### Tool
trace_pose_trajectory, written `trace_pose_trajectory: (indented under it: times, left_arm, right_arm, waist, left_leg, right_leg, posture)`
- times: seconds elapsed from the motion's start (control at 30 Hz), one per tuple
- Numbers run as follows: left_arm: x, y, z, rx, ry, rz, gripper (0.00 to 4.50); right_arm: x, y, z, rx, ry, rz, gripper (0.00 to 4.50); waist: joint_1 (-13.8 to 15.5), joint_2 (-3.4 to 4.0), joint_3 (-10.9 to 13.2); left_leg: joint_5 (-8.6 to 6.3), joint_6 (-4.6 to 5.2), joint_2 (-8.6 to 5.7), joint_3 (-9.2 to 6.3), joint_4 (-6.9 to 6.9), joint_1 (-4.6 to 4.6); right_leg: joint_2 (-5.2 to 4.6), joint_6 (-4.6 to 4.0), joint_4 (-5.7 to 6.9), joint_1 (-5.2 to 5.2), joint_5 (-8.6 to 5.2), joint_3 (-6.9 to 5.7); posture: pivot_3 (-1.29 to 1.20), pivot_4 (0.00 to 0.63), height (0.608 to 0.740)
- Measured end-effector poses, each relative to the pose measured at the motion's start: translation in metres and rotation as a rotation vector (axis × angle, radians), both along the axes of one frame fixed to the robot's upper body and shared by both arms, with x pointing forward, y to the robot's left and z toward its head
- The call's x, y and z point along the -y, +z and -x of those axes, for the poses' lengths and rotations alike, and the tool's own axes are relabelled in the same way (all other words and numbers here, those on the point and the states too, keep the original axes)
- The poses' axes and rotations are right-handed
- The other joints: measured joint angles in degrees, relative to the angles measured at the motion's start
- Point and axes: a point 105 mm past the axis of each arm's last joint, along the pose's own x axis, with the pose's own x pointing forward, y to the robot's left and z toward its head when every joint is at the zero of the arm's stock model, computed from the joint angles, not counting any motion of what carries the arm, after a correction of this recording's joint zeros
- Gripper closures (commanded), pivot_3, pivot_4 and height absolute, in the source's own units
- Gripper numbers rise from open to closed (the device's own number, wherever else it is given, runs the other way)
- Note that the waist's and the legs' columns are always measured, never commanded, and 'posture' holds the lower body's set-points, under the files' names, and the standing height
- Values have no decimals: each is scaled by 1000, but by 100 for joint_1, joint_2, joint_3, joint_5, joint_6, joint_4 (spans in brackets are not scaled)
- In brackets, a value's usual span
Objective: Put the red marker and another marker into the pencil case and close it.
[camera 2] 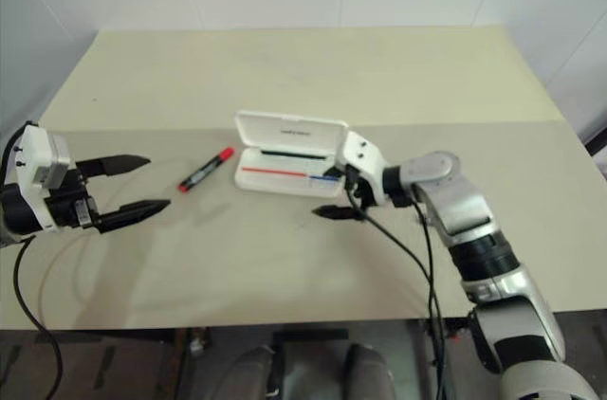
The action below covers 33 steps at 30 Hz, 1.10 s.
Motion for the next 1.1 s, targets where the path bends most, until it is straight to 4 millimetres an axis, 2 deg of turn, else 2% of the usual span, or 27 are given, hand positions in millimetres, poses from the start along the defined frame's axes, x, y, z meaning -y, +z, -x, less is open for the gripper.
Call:
trace_pose_trajectory:
  times: [0.1, 0.3, 0.6, 0.7, 1.03, 1.07, 1.1]
  left_arm:
    - [1, 0, -1, 1, -1, -2, 19]
    - [-1, -1, -1, -1, 9, -5, 19]
    - [-1, -2, -1, -2, 11, -8, 19]
    - [-1, -3, 0, -4, 13, -9, 0]
    - [-1, -4, 0, -6, 15, -14, 0]
    - [-1, -4, 0, -7, 15, -14, 0]
    - [-1, -4, 0, -7, 15, -15, 0]
  right_arm:
    - [-6, -7, -3, -3, 12, 19, 0]
    - [-4, -28, -13, -31, 2, 76, 0]
    - [-2, -30, -29, -13, -16, 111, 0]
    - [-3, -35, -31, -21, -16, 116, 574]
    - [-5, -34, -33, -9, -3, 134, 4166]
    - [-5, -34, -33, -13, 2, 134, 4469]
    - [-5, -32, -32, -11, 5, 134, 4469]
  waist:
    - [1, 0, 0]
    - [-2, 0, 0]
    - [-17, 0, 0]
    - [-17, 0, 0]
    - [-18, 0, 0]
    - [-18, 0, 0]
    - [-18, 0, 0]
  left_leg:
    - [0, 0, 0, 1, 0, 0]
    - [0, 0, 0, 4, 2, 0]
    - [0, 0, 4, 12, 2, 0]
    - [0, 0, 6, 15, 2, 1]
    - [-1, -1, 11, 20, 2, 1]
    - [-1, -2, 12, 22, 2, 1]
    - [-1, -2, 13, 25, 1, 2]
  right_leg:
    - [0, -1, 0, 0, 0, 2]
    - [1, -5, 0, -1, 3, 4]
    - [5, -7, 1, -7, 4, 12]
    - [6, -7, 1, -9, 4, 15]
    - [11, -9, 1, -12, 6, 22]
    - [11, -10, 1, -14, 6, 24]
    - [12, -10, 1, -15, 6, 27]
  posture:
    - [0, 150, 740]
    - [0, 150, 740]
    - [0, 150, 740]
    - [0, 150, 740]
    - [0, 150, 740]
    - [0, 150, 740]
    - [0, 150, 740]
